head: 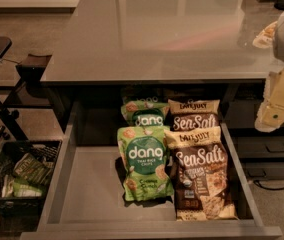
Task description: Pick green rice chip bag from top drawer and place on counter
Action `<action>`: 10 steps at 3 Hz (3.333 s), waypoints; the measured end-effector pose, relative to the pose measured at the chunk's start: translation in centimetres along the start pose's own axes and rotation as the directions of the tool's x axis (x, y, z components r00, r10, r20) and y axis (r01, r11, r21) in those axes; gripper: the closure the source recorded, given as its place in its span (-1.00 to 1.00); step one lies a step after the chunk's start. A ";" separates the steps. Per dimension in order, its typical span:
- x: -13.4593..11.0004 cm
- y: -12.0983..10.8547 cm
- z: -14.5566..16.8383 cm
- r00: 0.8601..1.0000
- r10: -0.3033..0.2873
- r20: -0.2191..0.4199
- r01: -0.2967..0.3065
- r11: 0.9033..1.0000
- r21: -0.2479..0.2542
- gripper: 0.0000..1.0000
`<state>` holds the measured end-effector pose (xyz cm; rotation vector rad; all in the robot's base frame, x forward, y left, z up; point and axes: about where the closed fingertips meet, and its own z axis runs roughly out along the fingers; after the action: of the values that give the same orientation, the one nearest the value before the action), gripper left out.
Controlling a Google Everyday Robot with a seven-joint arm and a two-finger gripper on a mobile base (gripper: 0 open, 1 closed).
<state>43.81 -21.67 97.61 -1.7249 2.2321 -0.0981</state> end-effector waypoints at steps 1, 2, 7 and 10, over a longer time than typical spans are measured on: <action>0.0 0.0 0.0 1.000 0.000 0.000 0.000 1.000 0.000 -1.00; 0.0 0.2 0.5 1.000 0.009 0.017 -0.010 1.000 0.002 -1.00; -3.9 8.6 13.5 0.942 0.221 0.252 -0.172 0.964 -0.205 -1.00; -11.8 12.0 17.9 0.807 0.489 0.331 -0.411 0.868 -0.279 -1.00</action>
Offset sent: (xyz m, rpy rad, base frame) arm -0.0009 0.0032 -0.0237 0.0603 0.0045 -0.0164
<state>40.41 -4.72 80.10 -1.1055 2.3174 0.5470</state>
